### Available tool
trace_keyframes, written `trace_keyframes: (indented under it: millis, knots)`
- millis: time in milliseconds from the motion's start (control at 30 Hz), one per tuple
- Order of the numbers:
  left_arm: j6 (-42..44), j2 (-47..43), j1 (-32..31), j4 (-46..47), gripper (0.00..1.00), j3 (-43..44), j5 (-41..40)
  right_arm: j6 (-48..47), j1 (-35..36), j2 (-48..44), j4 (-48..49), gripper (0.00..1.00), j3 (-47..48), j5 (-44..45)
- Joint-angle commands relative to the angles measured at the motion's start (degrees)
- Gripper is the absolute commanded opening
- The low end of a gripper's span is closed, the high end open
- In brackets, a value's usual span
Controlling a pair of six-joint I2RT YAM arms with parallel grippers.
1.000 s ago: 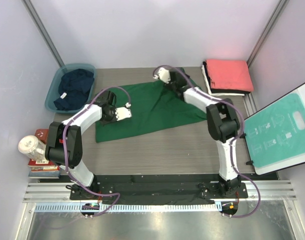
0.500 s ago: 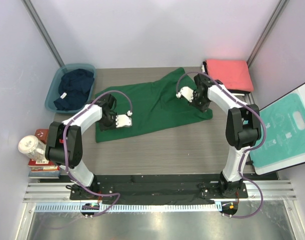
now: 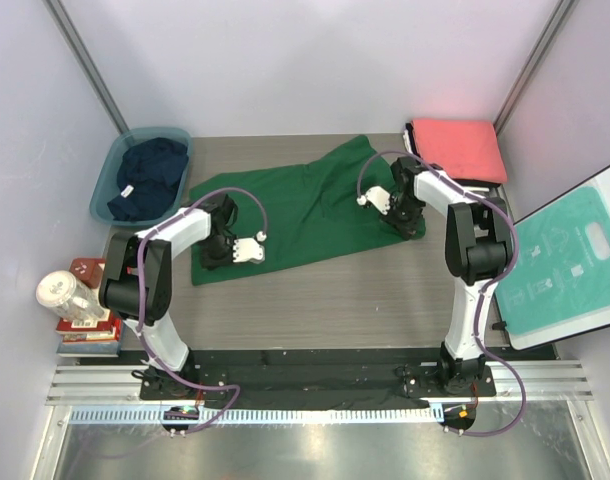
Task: Fold and stack the t-shirts
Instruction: Fold the flattened tshirt in 1/3 of the way
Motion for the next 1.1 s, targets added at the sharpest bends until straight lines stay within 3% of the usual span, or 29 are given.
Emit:
trace_keyframes:
  millis: [0, 633, 1067]
  knots:
    - [0.25, -0.16, -0.28, 1.11, 0.00, -0.57, -0.62, -0.84, -1.19, 0.92, 2.72, 0.01, 2.96, 2.95]
    - [-0.37, 2.56, -1.42, 2.79, 0.00, -1.11, -3.87, -4.89, -2.68, 2.24, 4.83, 0.01, 6.30, 8.50]
    - [-1.34, 3.36, -2.65, 4.45, 0.00, -4.52, -5.28, -3.92, -3.12, 4.35, 7.38, 0.01, 0.24, 7.27]
